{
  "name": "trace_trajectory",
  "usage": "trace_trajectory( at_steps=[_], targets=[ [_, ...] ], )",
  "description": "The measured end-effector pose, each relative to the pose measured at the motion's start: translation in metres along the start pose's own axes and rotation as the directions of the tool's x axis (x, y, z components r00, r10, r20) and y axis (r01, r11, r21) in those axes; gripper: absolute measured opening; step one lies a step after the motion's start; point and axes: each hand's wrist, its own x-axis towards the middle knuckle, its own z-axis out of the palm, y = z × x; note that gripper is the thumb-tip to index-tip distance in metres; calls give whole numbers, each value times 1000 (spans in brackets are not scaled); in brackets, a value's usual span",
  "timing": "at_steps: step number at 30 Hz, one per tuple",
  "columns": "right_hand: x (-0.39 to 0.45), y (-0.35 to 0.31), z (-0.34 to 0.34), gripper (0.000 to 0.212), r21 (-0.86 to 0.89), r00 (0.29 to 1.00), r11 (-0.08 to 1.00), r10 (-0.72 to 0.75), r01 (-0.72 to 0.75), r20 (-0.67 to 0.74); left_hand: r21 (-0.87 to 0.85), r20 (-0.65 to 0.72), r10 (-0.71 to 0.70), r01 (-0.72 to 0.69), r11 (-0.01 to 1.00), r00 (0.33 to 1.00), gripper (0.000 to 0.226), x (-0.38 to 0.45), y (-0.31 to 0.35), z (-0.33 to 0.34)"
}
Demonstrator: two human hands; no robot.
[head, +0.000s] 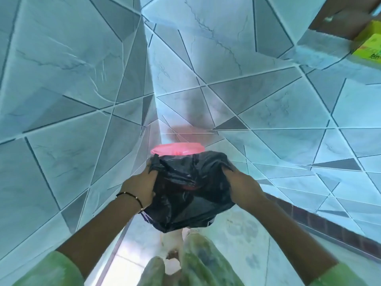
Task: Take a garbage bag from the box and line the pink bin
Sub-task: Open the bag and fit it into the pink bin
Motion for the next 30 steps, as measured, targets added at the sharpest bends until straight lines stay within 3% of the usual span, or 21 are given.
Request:
trace_trajectory(
  at_steps=[12, 14, 19, 24, 28, 30],
  targets=[
    [67, -30, 41, 56, 143, 999, 989, -42, 41, 6, -327, -63, -92, 66, 943, 994, 25, 70, 0, 42],
    [82, -28, 60, 55, 193, 999, 980, -46, 45, 1, -372, -29, -109, 90, 924, 994, 25, 84, -2, 59],
    [131, -15, 127, 61, 191, 988, 981, -4, -26, 156, -401, 79, -130, 151, 904, 988, 22, 128, -6, 109],
    [193, -3, 202, 70, 32, 935, 999, -19, 8, 355, -377, 244, -159, 245, 893, 956, 37, 180, -11, 184],
    [231, 13, 254, 72, 48, 914, 995, 63, -89, 400, -295, 428, -214, 359, 886, 878, 53, 203, -23, 251],
    [243, 16, 266, 66, 170, 901, 963, 122, -209, 417, -318, 499, -266, 459, 830, 825, 59, 209, -25, 270]
  ],
)
